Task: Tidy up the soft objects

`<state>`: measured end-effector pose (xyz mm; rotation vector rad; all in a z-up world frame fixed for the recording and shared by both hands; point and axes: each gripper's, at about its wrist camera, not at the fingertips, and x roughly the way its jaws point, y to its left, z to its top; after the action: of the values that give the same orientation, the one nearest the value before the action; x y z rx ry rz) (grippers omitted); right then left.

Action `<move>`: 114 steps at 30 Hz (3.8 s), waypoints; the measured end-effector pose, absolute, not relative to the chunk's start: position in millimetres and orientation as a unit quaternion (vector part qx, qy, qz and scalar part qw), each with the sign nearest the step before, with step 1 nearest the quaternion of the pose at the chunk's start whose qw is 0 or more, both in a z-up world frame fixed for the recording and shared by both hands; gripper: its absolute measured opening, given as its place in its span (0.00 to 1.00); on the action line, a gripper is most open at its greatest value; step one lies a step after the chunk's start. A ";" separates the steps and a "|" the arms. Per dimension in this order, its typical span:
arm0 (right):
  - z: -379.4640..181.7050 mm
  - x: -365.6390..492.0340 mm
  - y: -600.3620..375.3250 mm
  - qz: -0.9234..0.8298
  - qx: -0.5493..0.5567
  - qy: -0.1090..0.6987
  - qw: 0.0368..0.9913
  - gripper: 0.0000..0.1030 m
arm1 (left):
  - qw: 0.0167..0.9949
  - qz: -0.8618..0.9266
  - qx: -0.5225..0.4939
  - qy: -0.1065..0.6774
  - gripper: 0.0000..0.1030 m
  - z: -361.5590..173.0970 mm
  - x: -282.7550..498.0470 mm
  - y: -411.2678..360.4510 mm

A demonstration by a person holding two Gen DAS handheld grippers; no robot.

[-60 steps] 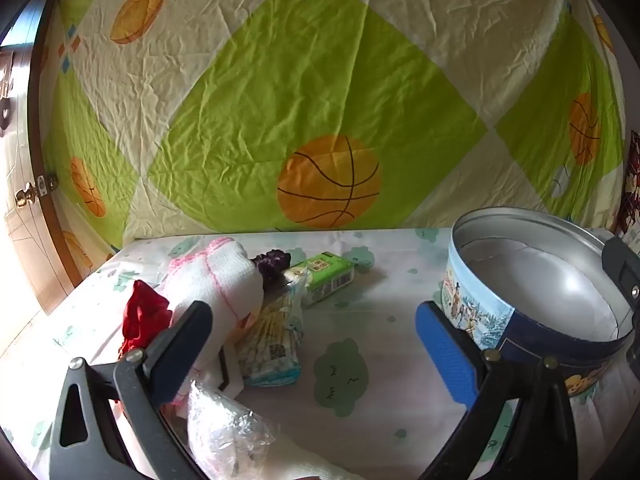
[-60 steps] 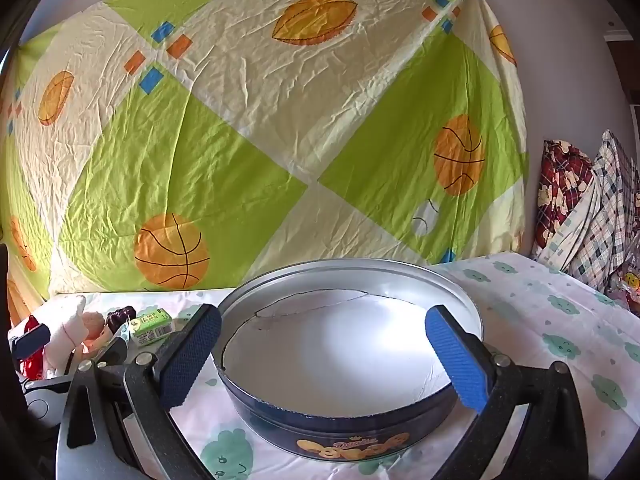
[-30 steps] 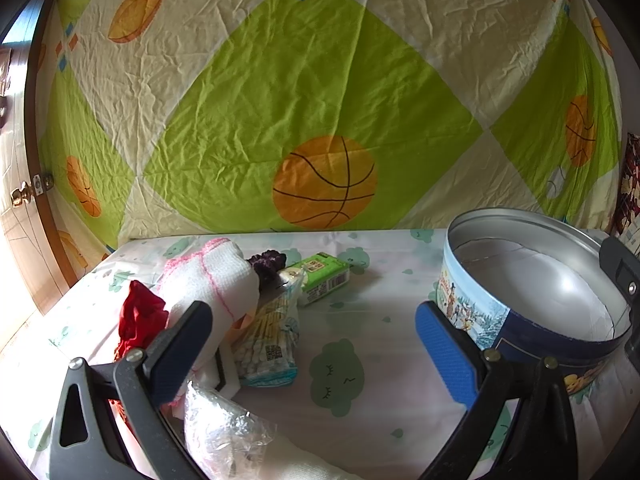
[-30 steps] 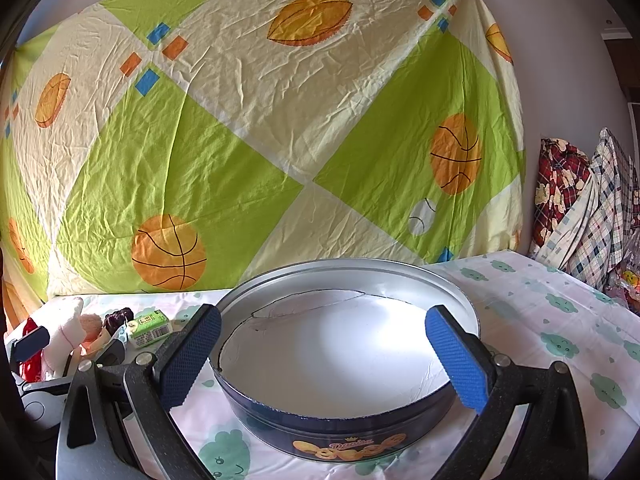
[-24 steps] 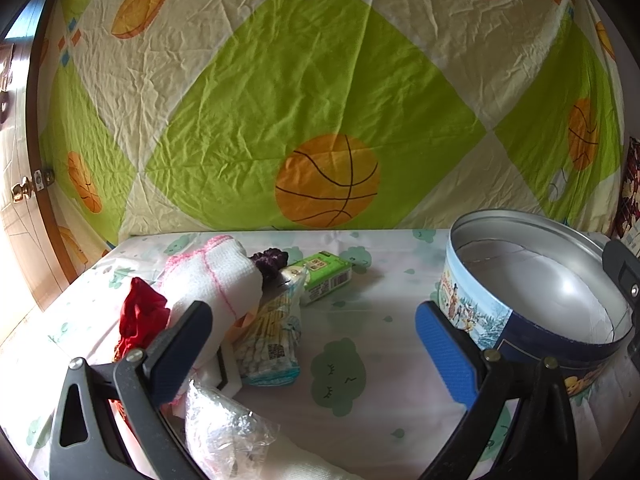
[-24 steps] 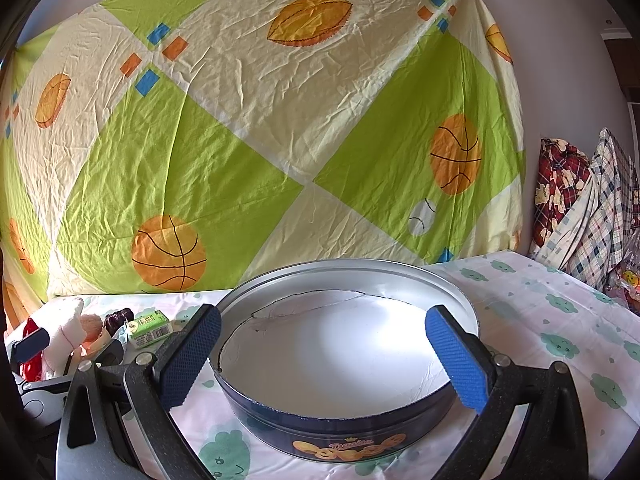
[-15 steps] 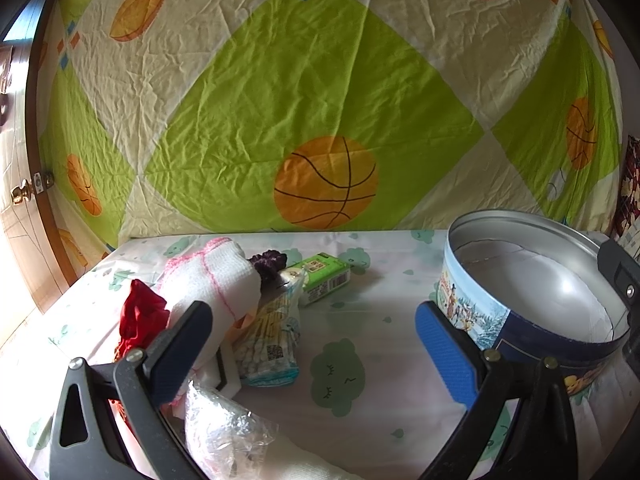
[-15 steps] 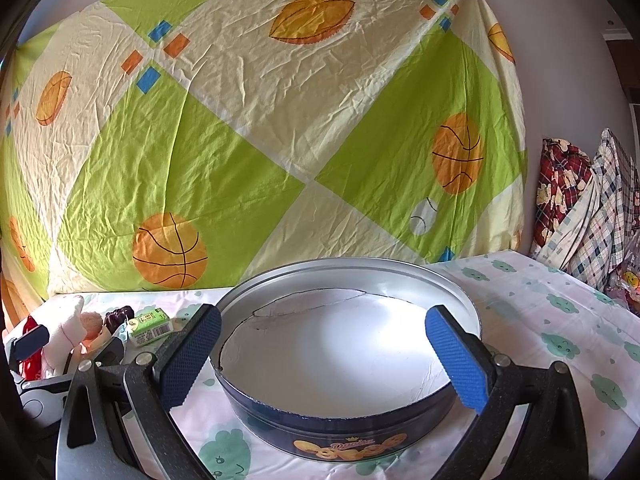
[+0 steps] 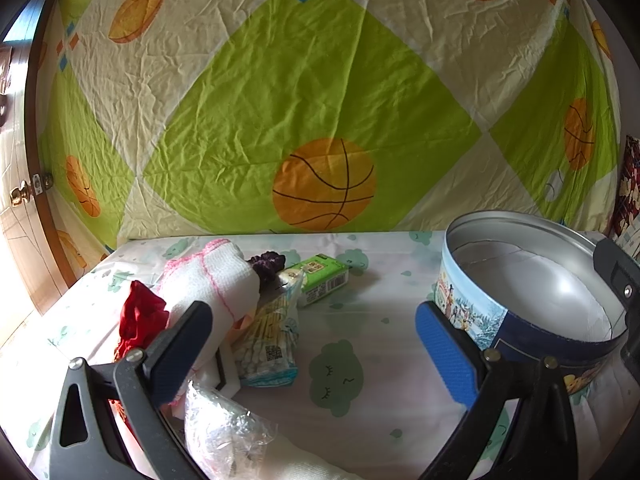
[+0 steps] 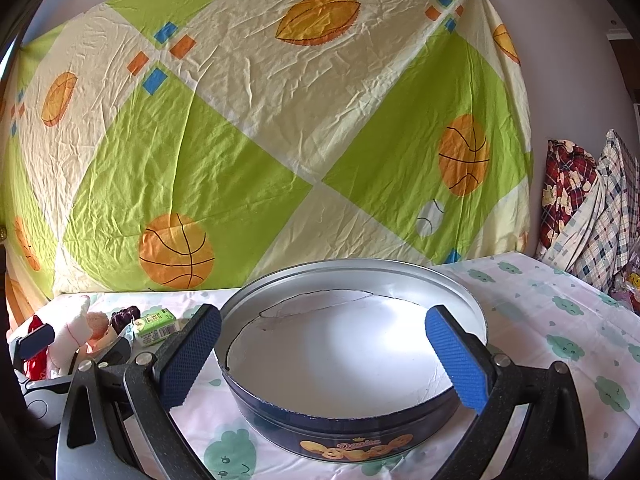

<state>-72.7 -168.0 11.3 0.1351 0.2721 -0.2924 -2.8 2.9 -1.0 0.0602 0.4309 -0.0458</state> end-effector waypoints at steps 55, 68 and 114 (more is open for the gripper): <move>-8.7 -52.5 -86.6 0.150 0.012 0.251 0.956 0.80 | 0.966 0.101 0.041 0.233 1.00 1.0 -35.0 132.6; -17.1 -30.8 -13.7 0.248 -0.043 0.315 0.915 0.80 | 0.958 0.091 0.040 0.270 1.00 -9.6 -32.9 173.0; 21.2 -46.9 -91.2 0.193 0.038 0.195 0.961 0.16 | 0.935 0.009 -0.105 0.339 0.17 -30.6 16.1 192.4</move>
<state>-46.9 -91.2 21.2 0.0775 0.3952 0.3914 16.1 192.4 -30.6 -0.2154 0.6927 0.0194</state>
